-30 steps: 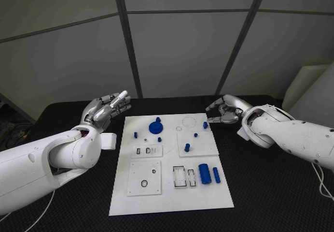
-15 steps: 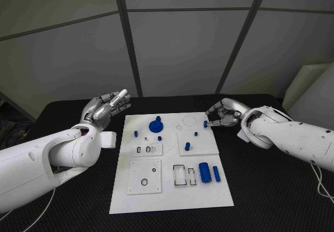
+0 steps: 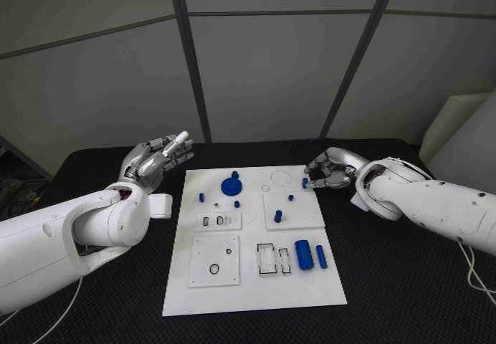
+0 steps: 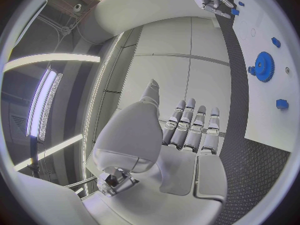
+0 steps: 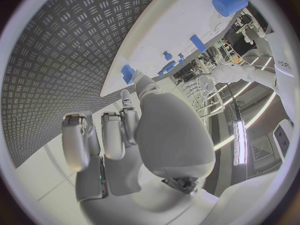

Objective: Assemble the parts on the task board

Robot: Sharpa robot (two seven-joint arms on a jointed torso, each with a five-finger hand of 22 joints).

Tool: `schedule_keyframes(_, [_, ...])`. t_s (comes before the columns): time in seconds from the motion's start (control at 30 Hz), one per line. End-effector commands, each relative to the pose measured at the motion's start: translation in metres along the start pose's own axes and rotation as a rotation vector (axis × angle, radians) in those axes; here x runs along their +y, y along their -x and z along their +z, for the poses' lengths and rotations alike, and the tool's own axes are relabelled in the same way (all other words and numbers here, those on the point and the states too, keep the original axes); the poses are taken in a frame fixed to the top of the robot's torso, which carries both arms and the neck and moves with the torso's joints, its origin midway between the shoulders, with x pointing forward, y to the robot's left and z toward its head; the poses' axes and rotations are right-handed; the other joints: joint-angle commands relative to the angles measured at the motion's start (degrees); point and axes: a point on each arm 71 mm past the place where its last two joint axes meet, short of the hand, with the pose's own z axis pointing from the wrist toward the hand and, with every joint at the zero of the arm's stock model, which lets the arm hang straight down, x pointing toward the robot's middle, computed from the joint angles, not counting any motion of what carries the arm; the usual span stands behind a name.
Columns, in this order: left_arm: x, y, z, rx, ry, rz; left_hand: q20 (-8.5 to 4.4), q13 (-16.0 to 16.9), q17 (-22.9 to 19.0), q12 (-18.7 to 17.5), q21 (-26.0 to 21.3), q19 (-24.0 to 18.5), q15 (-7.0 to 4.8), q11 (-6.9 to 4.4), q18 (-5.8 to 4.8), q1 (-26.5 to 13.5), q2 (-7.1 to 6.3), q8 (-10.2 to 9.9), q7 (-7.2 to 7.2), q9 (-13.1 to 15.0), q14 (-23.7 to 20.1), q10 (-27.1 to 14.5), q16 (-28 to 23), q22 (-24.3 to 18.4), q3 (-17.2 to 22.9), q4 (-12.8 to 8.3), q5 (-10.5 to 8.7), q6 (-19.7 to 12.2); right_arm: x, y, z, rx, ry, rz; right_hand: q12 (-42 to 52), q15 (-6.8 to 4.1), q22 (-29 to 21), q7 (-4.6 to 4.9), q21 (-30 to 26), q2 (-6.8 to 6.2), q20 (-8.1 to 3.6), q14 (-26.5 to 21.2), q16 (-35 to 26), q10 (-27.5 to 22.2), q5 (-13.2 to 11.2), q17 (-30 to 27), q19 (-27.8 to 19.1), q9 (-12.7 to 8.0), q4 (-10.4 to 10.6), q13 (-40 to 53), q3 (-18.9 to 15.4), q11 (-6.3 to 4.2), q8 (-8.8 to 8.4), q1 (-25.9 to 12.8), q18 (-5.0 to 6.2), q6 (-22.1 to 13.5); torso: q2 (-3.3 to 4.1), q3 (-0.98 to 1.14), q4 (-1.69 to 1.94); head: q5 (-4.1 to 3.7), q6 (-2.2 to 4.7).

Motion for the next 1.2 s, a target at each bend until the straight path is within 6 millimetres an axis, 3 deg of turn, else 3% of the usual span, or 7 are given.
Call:
schedule_keyframes(0.03, [-0.0016,-0.0014,0.0006,0.012,-0.013,-0.002,-0.06,0.0,0.1,-0.2,0.3,0.3,-0.08,-0.05,0.48,-0.2,0.53,-0.2,1.87,0.1,0.5,0.2,-0.1,0.1,0.0,-0.4,0.17,0.4,0.0014,-0.0012,0.0011,0.019,0.004,-0.017,0.2,0.12,15.1,0.07,0.2,0.66,0.08,4.0,0.2,0.5,-0.1,5.7,5.9,0.1,-0.2,6.0,0.4,-0.35,0.23,0.1,-0.42,0.7,-0.01,-0.02,-0.02,0.03,-0.01])
schedule_keyframes(0.73, [-0.0014,-0.0011,0.0007,0.011,-0.01,-0.002,-0.06,0.0,0.1,-0.2,0.4,0.4,-0.08,-0.04,0.48,-0.1,0.56,-0.2,1.89,0.1,0.5,0.2,-0.1,0.1,0.0,-0.5,0.17,0.4,0.0031,-0.0081,0.0057,0.049,-0.004,-0.039,0.5,0.03,15.1,-0.04,0.2,1.11,0.0,4.0,0.3,0.7,-0.1,5.8,5.9,0.1,-0.3,6.2,0.5,-0.45,0.37,0.1,-0.42,1.4,-0.01,0.02,-0.03,0.12,-0.24])
schedule_keyframes(1.2, [-0.0011,-0.0011,0.0009,0.011,-0.007,-0.002,-0.06,0.0,0.1,-0.2,0.4,0.4,-0.08,-0.04,0.48,-0.1,0.56,-0.2,1.89,0.1,0.5,0.2,-0.1,0.1,0.0,-0.5,0.17,0.4,0.0024,-0.0108,0.0086,0.065,-0.022,-0.051,0.9,-0.19,15.1,-0.37,0.2,2.29,-0.2,4.0,0.3,0.9,0.0,5.9,5.9,0.2,-0.3,6.6,1.0,-0.73,0.61,-0.4,-0.42,3.3,-0.02,0.03,0.01,0.19,-0.43])
